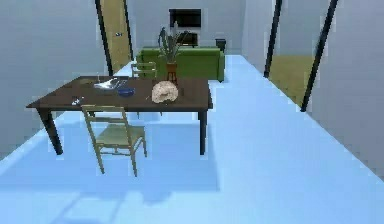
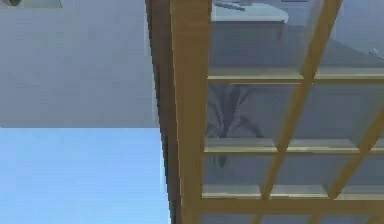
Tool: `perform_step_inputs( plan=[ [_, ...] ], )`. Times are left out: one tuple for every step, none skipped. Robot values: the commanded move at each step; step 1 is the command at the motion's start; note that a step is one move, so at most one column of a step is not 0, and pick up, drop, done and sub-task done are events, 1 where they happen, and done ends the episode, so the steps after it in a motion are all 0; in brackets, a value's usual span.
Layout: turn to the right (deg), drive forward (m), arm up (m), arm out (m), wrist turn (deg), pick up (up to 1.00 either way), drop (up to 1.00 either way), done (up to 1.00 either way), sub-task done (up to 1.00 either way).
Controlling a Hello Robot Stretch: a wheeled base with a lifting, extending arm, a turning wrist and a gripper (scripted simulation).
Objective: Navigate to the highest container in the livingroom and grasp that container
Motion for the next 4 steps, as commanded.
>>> perform_step_inputs(
  plan=[
    [0.0, 0.35, 0.00, 0.00, 0.0, 0.00, 0.00, 0.00, 0.00],
    [21.0, 0.00, 0.00, 0.00, 0.0, 0.00, 0.00, 0.00, 0.00],
    [0.0, 1.00, 0.00, 0.00, 0.0, 0.00, 0.00, 0.00, 0.00],
    [9.0, 0.00, 0.00, 0.00, 0.0, 0.00, 0.00, 0.00, 0.00]
  ],
)
